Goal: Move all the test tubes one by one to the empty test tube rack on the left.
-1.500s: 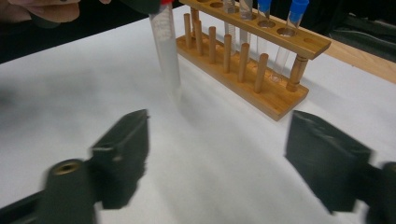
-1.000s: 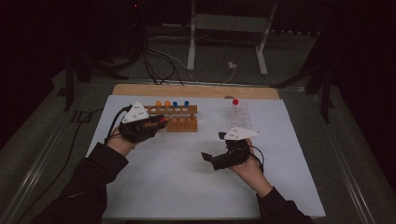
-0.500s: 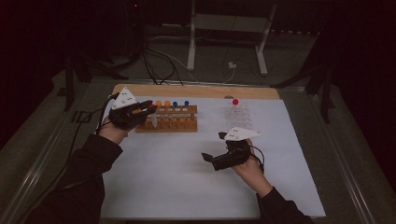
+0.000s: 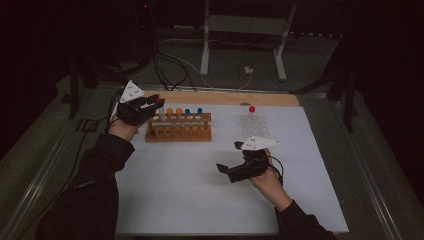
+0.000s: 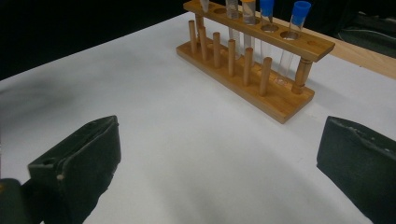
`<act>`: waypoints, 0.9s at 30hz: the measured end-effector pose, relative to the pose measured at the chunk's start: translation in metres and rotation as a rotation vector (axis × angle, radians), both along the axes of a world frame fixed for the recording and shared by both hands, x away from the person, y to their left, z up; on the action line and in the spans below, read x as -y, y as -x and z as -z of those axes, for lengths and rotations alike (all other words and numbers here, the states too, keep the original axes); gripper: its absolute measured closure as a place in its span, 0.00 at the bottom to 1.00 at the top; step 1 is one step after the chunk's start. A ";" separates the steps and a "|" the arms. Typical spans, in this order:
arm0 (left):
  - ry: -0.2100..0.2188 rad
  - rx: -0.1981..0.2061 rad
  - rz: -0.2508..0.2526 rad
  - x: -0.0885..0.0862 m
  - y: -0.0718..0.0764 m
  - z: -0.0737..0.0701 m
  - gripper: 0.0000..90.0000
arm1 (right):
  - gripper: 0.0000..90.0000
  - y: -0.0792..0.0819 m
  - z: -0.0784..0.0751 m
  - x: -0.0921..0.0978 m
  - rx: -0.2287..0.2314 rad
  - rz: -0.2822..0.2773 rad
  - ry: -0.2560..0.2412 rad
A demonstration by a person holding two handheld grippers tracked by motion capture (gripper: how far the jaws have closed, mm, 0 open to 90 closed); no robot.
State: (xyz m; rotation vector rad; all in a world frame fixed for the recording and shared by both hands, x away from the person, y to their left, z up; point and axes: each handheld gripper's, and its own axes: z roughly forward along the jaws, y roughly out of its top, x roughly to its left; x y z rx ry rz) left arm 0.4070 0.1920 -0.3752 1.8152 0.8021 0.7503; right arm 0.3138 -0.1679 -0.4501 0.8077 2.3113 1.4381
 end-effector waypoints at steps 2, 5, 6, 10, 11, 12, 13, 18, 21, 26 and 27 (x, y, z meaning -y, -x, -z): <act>0.016 0.010 -0.015 0.001 -0.003 0.000 0.80 | 0.00 0.000 0.000 0.000 0.000 0.001 0.002; 0.011 0.025 -0.031 0.003 -0.007 0.000 0.80 | 0.00 0.000 0.000 0.001 0.000 0.001 0.000; 0.005 0.030 -0.040 0.003 -0.009 0.000 0.80 | 0.00 -0.001 0.000 0.001 -0.002 0.001 0.000; 0.000 0.024 -0.069 0.002 -0.018 0.004 0.80 | 0.00 -0.001 0.001 0.001 -0.005 0.000 -0.001; 0.000 0.021 -0.077 0.002 -0.020 0.006 0.80 | 0.00 -0.001 0.001 0.001 -0.003 0.002 0.000; 0.002 0.016 -0.085 0.001 -0.022 0.008 0.80 | 0.00 -0.001 0.001 0.001 -0.004 0.001 0.000; 0.017 0.007 -0.087 0.000 -0.024 0.010 0.80 | 0.00 -0.001 0.001 0.001 -0.004 0.000 -0.002; 0.015 -0.024 -0.098 -0.001 -0.031 0.024 0.80 | 0.00 -0.002 0.001 0.003 -0.007 0.002 -0.004; 0.017 -0.042 -0.098 0.001 -0.033 0.032 0.80 | 0.00 -0.002 0.002 0.003 -0.009 0.002 -0.006; 0.007 -0.079 -0.094 0.003 -0.036 0.046 0.80 | 0.00 -0.002 0.002 0.004 -0.013 0.003 -0.007; 0.004 -0.083 -0.094 0.003 -0.036 0.049 0.80 | 0.00 -0.003 0.002 0.004 -0.016 0.002 -0.008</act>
